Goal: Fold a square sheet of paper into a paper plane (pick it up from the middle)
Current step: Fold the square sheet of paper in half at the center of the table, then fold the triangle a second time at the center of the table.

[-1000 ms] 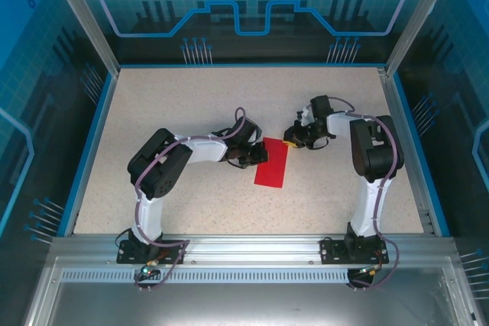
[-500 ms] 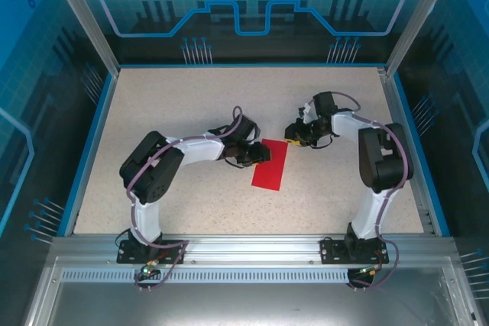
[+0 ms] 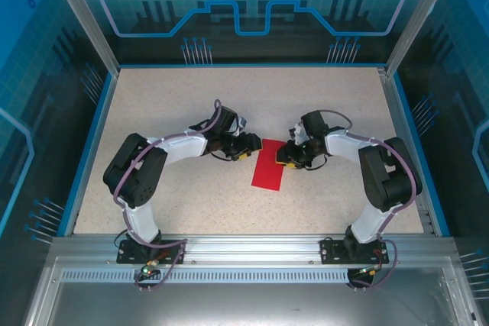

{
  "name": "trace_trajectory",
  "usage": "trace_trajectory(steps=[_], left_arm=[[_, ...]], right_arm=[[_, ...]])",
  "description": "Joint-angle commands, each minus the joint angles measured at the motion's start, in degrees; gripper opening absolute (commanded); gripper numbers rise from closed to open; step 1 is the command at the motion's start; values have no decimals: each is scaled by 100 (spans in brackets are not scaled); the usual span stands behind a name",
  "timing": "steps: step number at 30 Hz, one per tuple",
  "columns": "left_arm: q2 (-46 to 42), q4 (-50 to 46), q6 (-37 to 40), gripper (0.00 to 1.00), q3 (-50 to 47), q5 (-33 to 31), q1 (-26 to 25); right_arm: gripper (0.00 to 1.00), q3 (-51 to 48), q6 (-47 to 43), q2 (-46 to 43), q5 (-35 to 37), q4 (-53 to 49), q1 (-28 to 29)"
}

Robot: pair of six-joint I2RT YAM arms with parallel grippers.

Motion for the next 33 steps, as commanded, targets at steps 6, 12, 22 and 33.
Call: trace_trajectory(steps=[6, 12, 22, 33], left_arm=[[299, 70, -103, 59, 54, 348, -52], [444, 66, -112, 60, 152, 408, -157], [533, -34, -84, 60, 240, 378, -190], [533, -190, 6, 60, 293, 288, -247]], right_arm=[[36, -144, 149, -49, 251, 76, 113], [35, -169, 136, -13, 270, 83, 123], [32, -408, 120, 151, 228, 254, 103], [31, -488, 193, -148, 196, 258, 38]])
